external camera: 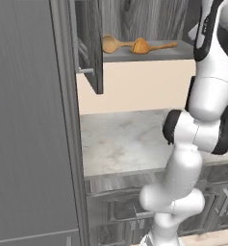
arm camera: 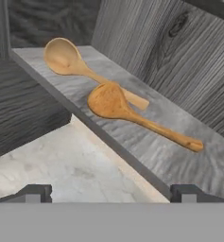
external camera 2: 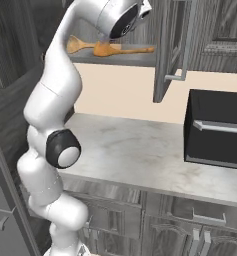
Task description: Organize the utensils by type. Pick up the wooden spoons from the counter and place them in the open cabinet. Then pick up the metallic utensils from the counter and place them in the open drawer.
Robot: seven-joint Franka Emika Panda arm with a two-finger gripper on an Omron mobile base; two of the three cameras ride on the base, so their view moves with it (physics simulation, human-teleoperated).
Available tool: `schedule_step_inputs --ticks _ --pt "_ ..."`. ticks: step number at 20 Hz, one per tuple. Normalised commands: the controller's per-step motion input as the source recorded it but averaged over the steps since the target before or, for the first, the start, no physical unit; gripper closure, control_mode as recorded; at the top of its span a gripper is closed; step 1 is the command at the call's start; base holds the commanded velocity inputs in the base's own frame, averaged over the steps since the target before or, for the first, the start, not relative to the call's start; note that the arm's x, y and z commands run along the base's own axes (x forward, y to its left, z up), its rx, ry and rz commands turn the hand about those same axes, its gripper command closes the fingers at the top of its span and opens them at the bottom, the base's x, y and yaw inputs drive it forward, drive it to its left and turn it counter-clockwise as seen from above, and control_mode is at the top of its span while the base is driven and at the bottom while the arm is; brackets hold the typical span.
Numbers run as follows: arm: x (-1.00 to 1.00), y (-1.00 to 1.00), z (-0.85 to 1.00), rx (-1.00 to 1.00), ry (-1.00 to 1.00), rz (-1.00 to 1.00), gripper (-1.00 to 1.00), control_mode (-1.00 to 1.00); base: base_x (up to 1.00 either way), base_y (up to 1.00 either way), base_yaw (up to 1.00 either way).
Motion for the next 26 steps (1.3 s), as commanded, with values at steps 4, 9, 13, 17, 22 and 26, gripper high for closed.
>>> schedule_step_inputs --ticks 4,9,13,17,22,26 --pt "-1.00 0.20 -0.77 -0.03 -0.17 -0.26 -1.00 -1.00 0.00 0.00 0.00" --pt "-0.95 0.58 -0.78 -0.04 -0.02 -0.37 -1.00 -1.00 0.00 0.00 0.00" --pt "-0.62 0.64 -0.46 0.00 0.22 -0.40 -1.00 -1.00 0.00 0.00 0.00" --pt "-0.73 0.41 -0.69 0.00 0.28 -0.33 -1.00 -1.00 0.00 0.00 0.00" --pt "-0.58 0.11 -0.81 0.12 0.15 -0.28 -1.00 -1.00 0.00 0.00 0.00" --pt "-0.35 0.00 -0.33 0.24 0.02 -0.31 -1.00 -1.00 0.00 0.00 0.00"
